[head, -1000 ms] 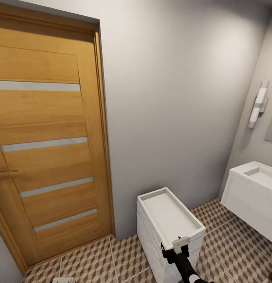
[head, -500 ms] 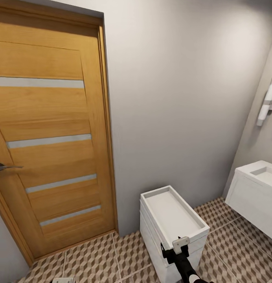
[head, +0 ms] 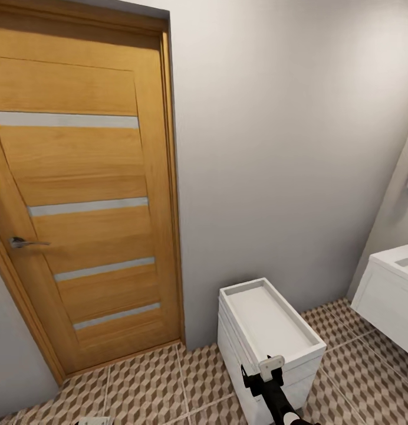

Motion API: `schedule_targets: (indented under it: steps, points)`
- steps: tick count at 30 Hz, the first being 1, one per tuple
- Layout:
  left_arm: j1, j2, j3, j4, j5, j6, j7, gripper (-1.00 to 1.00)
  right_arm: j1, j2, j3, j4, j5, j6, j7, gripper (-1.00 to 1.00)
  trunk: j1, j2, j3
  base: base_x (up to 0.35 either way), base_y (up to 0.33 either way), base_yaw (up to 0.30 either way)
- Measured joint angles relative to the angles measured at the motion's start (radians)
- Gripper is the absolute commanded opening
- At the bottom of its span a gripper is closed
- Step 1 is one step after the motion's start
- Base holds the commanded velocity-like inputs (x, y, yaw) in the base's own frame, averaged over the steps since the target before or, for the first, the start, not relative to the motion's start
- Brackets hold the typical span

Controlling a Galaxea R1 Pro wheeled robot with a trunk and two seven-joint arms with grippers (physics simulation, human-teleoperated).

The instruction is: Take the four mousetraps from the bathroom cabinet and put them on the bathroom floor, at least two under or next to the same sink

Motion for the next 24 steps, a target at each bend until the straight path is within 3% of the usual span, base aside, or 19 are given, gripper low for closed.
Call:
schedule_targets:
  steps: [16, 24]
  points:
    - [0.0, -0.001, 0.0, 0.0, 0.0, 0.0, 0.0, 1.0, 0.0, 0.01, 0.0, 0.0, 0.0, 0.0, -0.001, 1.0, 0.0, 0.0, -0.001, 0.0, 0.0, 0.014]
    - [0.0, -0.001, 0.0, 0.0, 0.0, 0.0, 0.0, 1.0, -0.001, 0.012, 0.0, 0.0, 0.0, 0.0, -0.001, 1.0, 0.0, 0.0, -0.001, 0.0, 0.0, 0.186]
